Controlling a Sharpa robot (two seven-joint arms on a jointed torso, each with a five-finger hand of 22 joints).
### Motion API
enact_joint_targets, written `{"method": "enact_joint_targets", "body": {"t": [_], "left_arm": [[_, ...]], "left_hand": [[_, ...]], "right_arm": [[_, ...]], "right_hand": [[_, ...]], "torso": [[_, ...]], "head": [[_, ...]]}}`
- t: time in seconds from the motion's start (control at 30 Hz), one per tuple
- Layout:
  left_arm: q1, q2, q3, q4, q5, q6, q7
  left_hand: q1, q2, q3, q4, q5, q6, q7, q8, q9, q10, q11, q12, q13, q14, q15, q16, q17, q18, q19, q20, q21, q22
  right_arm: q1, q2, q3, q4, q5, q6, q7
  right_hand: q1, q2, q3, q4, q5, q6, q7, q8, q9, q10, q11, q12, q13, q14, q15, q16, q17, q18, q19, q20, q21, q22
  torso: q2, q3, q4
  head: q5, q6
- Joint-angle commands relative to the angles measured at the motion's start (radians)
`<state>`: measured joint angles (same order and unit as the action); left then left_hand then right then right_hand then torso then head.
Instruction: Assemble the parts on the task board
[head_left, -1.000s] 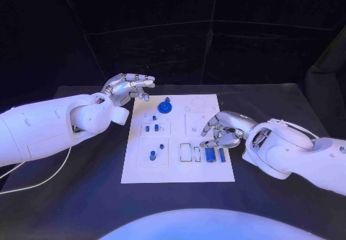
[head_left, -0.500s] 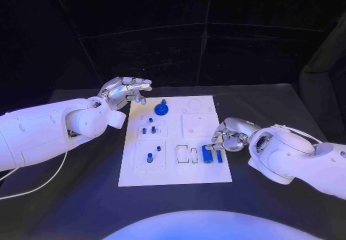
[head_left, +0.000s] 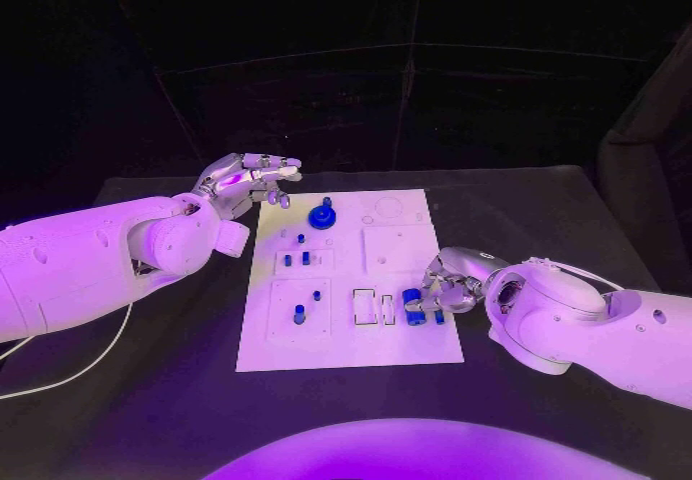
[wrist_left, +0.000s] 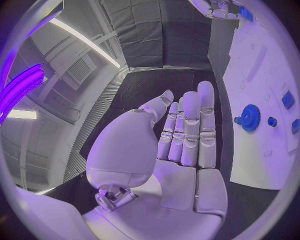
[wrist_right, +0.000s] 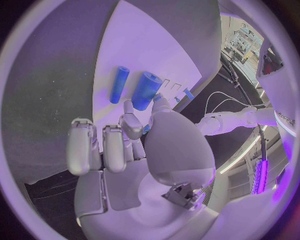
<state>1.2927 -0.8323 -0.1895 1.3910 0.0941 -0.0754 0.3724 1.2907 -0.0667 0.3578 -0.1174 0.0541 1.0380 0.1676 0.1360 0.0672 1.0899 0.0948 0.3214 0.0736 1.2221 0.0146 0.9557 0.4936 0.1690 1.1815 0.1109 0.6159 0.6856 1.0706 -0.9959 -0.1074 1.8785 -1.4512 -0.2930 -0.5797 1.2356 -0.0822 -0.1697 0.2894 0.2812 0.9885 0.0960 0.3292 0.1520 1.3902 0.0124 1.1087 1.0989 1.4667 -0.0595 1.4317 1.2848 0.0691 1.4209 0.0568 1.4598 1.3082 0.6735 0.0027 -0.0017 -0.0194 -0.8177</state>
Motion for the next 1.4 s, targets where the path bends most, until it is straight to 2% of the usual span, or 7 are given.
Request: {"method": "enact_joint_targets", "body": {"t": [0.03, 0.5, 0.8, 0.87, 1.07, 1.23, 1.4], "left_arm": [[0.001, -0.001, 0.001, 0.002, 0.001, 0.015, 0.011], [0.001, -0.004, 0.0, 0.004, 0.001, 0.02, 0.008], [0.001, -0.006, 0.0, 0.003, 0.001, 0.022, 0.006], [0.001, -0.006, 0.0, 0.003, 0.001, 0.022, 0.006], [0.0, -0.003, 0.0, 0.001, 0.001, 0.024, 0.005], [0.0, -0.002, -0.001, 0.002, 0.001, 0.025, 0.004], [0.0, -0.002, -0.001, 0.004, 0.001, 0.025, 0.003]], "left_hand": [[-0.002, 0.008, -0.008, 0.001, -0.004, -0.002, -0.001, 0.003, 0.001, -0.007, 0.0, 0.006, -0.001, -0.007, -0.002, -0.002, -0.002, 0.014, -0.006, 0.003, -0.006, -0.001], [-0.003, 0.008, -0.01, 0.001, -0.004, -0.001, -0.002, 0.004, 0.001, -0.008, 0.0, 0.007, -0.001, -0.007, -0.002, -0.002, -0.002, 0.014, -0.006, 0.003, -0.006, -0.002], [-0.003, 0.008, -0.01, 0.001, -0.004, -0.001, -0.002, 0.004, 0.001, -0.008, 0.0, 0.007, -0.001, -0.007, -0.002, -0.002, -0.002, 0.014, -0.006, 0.003, -0.006, -0.002], [-0.003, 0.008, -0.01, 0.001, -0.004, -0.001, -0.002, 0.004, 0.001, -0.008, 0.0, 0.007, -0.001, -0.007, -0.002, -0.002, -0.002, 0.014, -0.006, 0.003, -0.006, -0.002], [-0.003, 0.008, -0.01, 0.001, -0.004, -0.001, -0.002, 0.004, 0.001, -0.008, 0.0, 0.007, -0.001, -0.007, -0.002, -0.002, -0.002, 0.014, -0.006, 0.003, -0.006, -0.002], [-0.003, 0.008, -0.01, 0.001, -0.004, -0.001, -0.002, 0.004, 0.001, -0.008, 0.0, 0.007, -0.001, -0.007, -0.002, -0.002, -0.002, 0.014, -0.006, 0.003, -0.006, -0.002], [-0.003, 0.008, -0.01, 0.001, -0.004, -0.001, -0.002, 0.004, 0.001, -0.008, 0.0, 0.007, -0.001, -0.007, -0.002, -0.002, -0.002, 0.014, -0.006, 0.003, -0.006, -0.002]], "right_arm": [[-0.005, 0.008, 0.0, -0.003, -0.029, 0.05, -0.025], [-0.03, 0.049, 0.0, -0.031, -0.035, 0.06, -0.043], [-0.038, 0.042, 0.001, -0.005, -0.017, -0.043, -0.03], [-0.038, 0.031, 0.001, 0.012, -0.002, -0.078, -0.021], [-0.037, 0.006, 0.003, 0.063, 0.047, -0.142, 0.007], [-0.036, 0.006, 0.004, 0.082, 0.072, -0.156, 0.019], [-0.036, 0.024, 0.005, 0.077, 0.085, -0.157, 0.021]], "right_hand": [[-0.002, 0.01, -0.008, 0.0, -0.003, -0.007, -0.002, 0.007, 0.002, 0.01, 0.0, 0.013, 0.016, 0.06, 0.004, 0.006, 0.007, -0.015, 0.007, -0.001, 0.006, 0.01], [0.025, 0.037, -0.008, -0.005, 0.02, -0.011, -0.002, 0.02, 0.009, 0.009, 0.0, 0.029, 0.045, 0.059, 0.004, 0.012, 0.018, -0.016, 0.008, -0.001, 0.01, 0.018], [0.083, 0.091, 0.011, -0.023, 0.095, 0.027, -0.015, 0.047, 0.026, 0.027, -0.011, 0.066, 0.094, 0.061, -0.004, 0.021, 0.036, -0.019, 0.019, -0.006, 0.02, 0.038], [0.087, 0.097, 0.009, -0.022, 0.109, 0.037, -0.019, 0.052, 0.03, 0.031, -0.015, 0.071, 0.101, 0.061, -0.007, 0.022, 0.038, -0.02, 0.021, -0.009, 0.021, 0.041], [0.084, 0.106, 0.005, -0.016, 0.122, 0.05, -0.025, 0.057, 0.038, 0.037, -0.02, 0.078, 0.112, 0.062, -0.012, 0.025, 0.045, -0.022, 0.028, -0.013, 0.026, 0.052], [0.084, 0.106, 0.005, -0.016, 0.123, 0.05, -0.026, 0.057, 0.038, 0.037, -0.02, 0.078, 0.112, 0.062, -0.012, 0.025, 0.045, -0.023, 0.028, -0.013, 0.026, 0.053], [0.083, 0.107, 0.003, -0.015, 0.125, 0.052, -0.026, 0.057, 0.039, 0.037, -0.021, 0.076, 0.112, 0.062, -0.013, 0.025, 0.044, -0.023, 0.029, -0.014, 0.027, 0.055]], "torso": [[0.0, -0.0004, -0.0004], [0.001, -0.0003, 0.0017], [-0.001, 0.0013, -0.0001], [-0.002, -0.0008, 0.0008], [-0.002, -0.0015, 0.0008], [-0.001, -0.002, 0.0045], [-0.001, -0.0027, 0.0032]], "head": [[0.002, -0.002], [0.002, -0.005], [0.009, -0.007], [0.007, -0.007], [0.011, -0.002], [0.011, 0.0], [0.017, -0.001]]}}
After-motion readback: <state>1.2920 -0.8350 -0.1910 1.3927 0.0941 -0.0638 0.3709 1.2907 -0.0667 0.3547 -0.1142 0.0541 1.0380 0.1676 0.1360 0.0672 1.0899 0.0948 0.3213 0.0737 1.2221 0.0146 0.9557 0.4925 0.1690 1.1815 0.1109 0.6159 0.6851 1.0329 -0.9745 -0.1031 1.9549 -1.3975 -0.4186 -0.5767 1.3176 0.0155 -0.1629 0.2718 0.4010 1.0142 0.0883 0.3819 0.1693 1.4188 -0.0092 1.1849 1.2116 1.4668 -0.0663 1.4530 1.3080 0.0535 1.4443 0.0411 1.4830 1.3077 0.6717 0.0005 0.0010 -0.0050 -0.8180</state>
